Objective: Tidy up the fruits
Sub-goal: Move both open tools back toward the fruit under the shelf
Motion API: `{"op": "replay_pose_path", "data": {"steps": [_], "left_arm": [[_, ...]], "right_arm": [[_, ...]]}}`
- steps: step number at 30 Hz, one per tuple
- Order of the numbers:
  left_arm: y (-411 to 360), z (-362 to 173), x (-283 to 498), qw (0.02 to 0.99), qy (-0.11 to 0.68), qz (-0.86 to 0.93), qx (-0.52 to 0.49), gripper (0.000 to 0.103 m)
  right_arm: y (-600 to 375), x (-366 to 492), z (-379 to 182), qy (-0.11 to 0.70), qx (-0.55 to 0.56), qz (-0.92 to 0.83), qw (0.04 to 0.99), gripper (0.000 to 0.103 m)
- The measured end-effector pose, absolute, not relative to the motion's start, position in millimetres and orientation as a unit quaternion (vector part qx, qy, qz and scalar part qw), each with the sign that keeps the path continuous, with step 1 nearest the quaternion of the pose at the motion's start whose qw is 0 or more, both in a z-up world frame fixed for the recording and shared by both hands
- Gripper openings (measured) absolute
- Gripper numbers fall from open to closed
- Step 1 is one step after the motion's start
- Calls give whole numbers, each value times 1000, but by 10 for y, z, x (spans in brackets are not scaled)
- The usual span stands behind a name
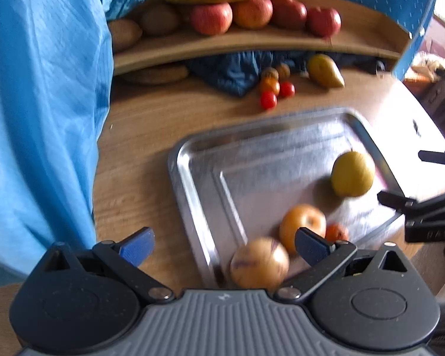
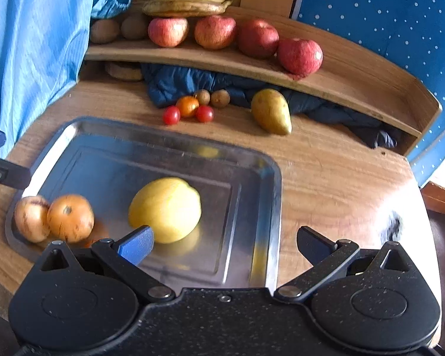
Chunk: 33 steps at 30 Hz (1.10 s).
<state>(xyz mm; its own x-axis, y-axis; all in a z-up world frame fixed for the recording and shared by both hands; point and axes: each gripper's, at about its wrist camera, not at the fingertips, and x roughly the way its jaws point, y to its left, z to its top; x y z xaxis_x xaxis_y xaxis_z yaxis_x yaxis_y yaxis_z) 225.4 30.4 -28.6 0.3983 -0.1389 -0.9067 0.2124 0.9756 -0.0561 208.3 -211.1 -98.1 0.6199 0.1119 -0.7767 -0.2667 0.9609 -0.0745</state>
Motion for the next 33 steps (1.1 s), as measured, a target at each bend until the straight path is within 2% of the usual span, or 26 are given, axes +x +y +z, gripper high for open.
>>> {"op": "replay_pose_path", "data": {"steps": [9,17,33], "left_arm": [[162,-349,2653,849,523,-75,-1,102],[62,-477,3033,847,528,-49,-33,102],[-225,-691,3665,844,534,-43,-37,102]], "right_arm": [[-2260,2337,-932,399,-81,116,906,102],[-2268,2605,-1037,400,-113,141,899,102],[-2085,3316,-1169,369,-163,195,894,102]]}}
